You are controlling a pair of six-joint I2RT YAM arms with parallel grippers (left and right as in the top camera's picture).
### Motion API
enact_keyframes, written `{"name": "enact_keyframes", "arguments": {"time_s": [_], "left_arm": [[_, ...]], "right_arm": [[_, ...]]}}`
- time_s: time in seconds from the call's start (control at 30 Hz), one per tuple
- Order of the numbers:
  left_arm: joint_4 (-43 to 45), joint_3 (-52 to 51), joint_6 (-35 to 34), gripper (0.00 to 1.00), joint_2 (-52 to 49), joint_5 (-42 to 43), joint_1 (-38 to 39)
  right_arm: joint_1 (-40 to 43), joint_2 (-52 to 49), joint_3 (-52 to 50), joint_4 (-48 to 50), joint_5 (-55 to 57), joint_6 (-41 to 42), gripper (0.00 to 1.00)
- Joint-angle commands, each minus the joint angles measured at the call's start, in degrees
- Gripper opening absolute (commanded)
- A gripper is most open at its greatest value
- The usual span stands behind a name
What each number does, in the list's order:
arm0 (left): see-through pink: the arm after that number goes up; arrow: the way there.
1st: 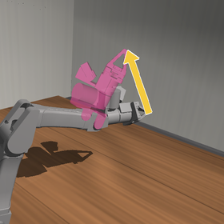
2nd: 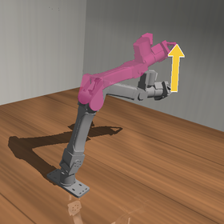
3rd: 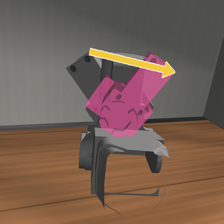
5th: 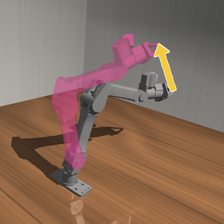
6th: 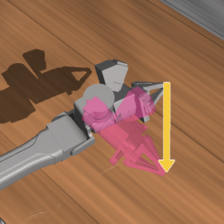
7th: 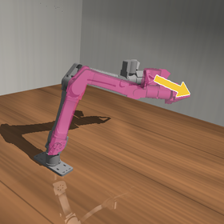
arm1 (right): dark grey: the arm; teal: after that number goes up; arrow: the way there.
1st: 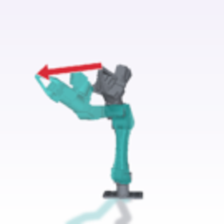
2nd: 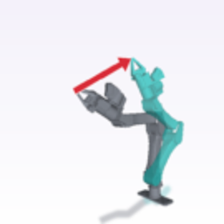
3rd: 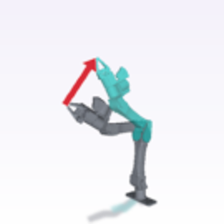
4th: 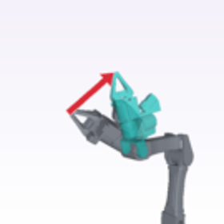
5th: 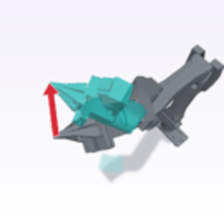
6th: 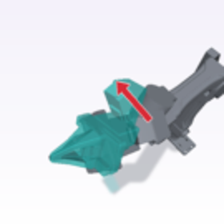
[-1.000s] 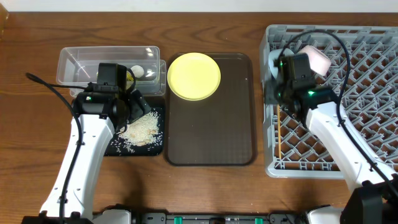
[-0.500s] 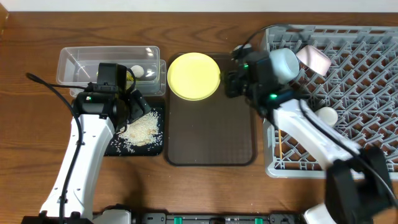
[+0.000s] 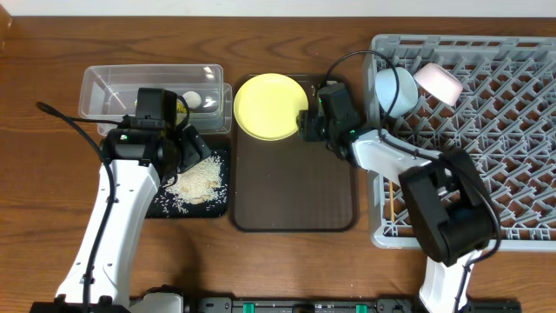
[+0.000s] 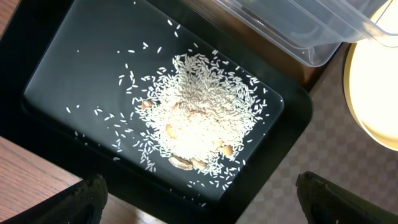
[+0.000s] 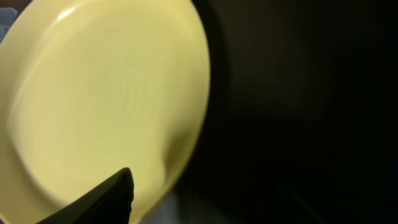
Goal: Sort waste into correct bins and load items into the dishwasher rack
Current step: 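Move the right gripper to the yellow plate edge and grasp it, then lift the yellow plate with the right gripper and stand it in the rack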
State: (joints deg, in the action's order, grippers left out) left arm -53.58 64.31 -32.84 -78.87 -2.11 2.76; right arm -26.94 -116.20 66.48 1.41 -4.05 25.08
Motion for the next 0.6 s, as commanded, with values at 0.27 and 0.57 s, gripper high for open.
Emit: {"name": "enact_keyframes", "arguments": {"time_s": [0.27,0.57], "left_arm": [[-0.17,0.42,-0.26,0.99,0.33,-0.94,-0.28],[-0.37,0.42,-0.26,0.99,0.33,-0.94,-0.28]], "right_arm": [[-1.57,-1.88,2.21,-7.74,11.23,3.65,0.44],[0.72,1.36,2.21,-18.16,11.45,3.61,0.11]]}}
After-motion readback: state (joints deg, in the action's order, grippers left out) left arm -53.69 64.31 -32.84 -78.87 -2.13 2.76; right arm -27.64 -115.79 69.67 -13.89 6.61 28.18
